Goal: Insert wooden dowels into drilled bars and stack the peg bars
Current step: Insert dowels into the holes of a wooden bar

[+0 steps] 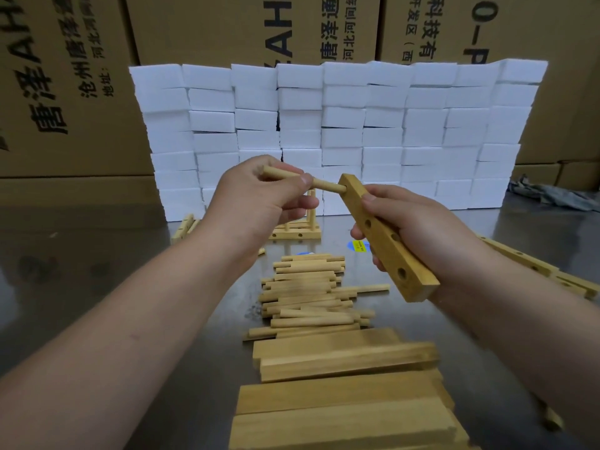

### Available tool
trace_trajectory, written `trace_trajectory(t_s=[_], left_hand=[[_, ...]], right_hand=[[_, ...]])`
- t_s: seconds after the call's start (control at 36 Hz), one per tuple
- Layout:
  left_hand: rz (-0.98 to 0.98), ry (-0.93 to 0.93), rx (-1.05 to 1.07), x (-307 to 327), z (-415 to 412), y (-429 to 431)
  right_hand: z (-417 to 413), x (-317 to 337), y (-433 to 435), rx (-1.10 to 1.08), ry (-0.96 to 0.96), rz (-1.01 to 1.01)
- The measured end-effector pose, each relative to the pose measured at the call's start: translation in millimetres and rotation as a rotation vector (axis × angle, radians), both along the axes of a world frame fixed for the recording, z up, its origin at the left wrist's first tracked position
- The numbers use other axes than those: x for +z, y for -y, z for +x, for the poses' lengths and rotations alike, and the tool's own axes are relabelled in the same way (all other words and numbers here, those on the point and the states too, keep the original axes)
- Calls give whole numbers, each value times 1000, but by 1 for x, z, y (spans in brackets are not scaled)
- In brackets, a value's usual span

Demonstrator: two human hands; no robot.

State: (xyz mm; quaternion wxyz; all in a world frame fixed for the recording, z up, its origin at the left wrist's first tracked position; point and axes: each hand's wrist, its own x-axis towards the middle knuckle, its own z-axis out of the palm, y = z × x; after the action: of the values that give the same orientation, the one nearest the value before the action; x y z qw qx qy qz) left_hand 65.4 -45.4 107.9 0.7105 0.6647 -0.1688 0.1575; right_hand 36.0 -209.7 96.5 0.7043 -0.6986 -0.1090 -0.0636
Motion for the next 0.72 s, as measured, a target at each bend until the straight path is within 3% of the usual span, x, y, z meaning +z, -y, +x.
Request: trace_trajectory(t_s=[0.33,0.5,0.72], left_hand=[[855,192,361,13,-2,-21],[1039,343,403,7,-5,-13],[959,447,465,5,-8,-10]], right_hand=[[-2,3,2,-66,83,-192],[-3,6,5,-66,111,-227],[-3,7,5,-20,125,-258]])
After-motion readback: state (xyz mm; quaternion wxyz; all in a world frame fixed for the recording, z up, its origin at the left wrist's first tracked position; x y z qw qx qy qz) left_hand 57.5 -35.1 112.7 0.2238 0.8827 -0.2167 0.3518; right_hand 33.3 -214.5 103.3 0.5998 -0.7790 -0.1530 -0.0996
